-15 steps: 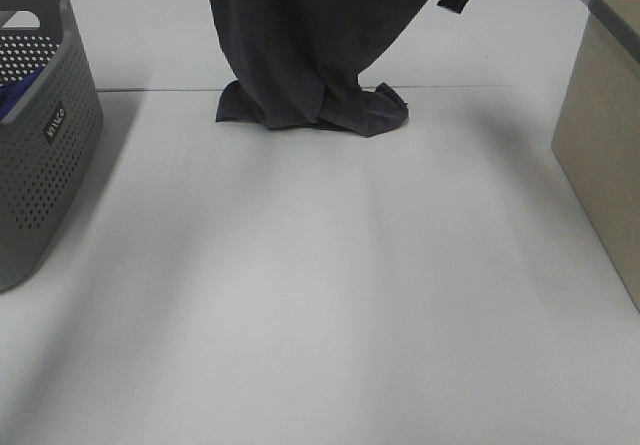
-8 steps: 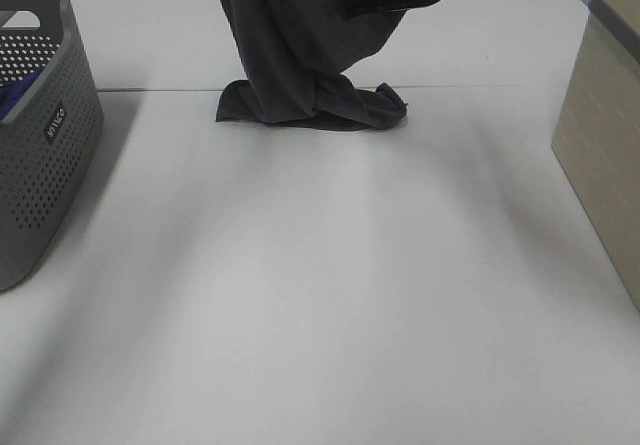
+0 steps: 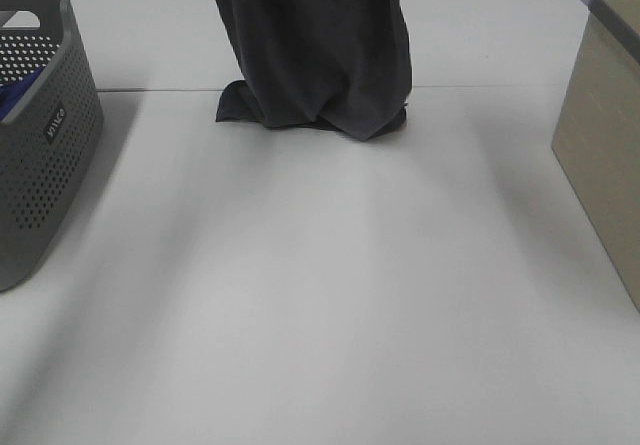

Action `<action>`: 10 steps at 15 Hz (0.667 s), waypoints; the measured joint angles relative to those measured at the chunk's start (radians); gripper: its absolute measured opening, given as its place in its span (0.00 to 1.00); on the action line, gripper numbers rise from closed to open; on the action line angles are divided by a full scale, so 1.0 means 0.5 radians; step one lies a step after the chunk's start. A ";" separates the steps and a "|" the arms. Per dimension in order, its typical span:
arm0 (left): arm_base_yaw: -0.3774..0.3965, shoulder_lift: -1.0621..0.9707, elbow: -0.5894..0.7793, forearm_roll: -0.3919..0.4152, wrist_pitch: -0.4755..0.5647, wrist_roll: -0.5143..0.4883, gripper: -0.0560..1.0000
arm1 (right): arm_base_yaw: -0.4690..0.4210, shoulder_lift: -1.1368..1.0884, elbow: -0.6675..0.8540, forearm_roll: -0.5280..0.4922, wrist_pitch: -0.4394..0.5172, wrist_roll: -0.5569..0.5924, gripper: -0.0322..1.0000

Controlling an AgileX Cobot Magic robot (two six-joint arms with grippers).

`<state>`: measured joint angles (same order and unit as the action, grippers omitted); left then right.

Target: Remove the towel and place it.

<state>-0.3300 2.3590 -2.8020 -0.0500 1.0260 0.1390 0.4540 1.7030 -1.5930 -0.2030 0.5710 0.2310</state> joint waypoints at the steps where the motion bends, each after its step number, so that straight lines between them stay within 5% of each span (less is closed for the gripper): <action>1: 0.000 -0.002 0.000 0.000 0.040 0.000 0.05 | 0.000 -0.018 -0.022 0.048 0.020 -0.016 0.04; 6: 0.000 -0.130 -0.002 0.008 0.352 0.072 0.05 | -0.020 -0.072 -0.378 0.338 0.514 -0.234 0.04; 10: 0.000 -0.140 -0.002 0.000 0.378 0.092 0.05 | -0.250 -0.014 -0.734 0.738 0.920 -0.510 0.04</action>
<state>-0.3300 2.2890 -2.8030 -0.0500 1.2150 0.1850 0.3290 1.6960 -1.9600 0.1660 1.0310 -0.0240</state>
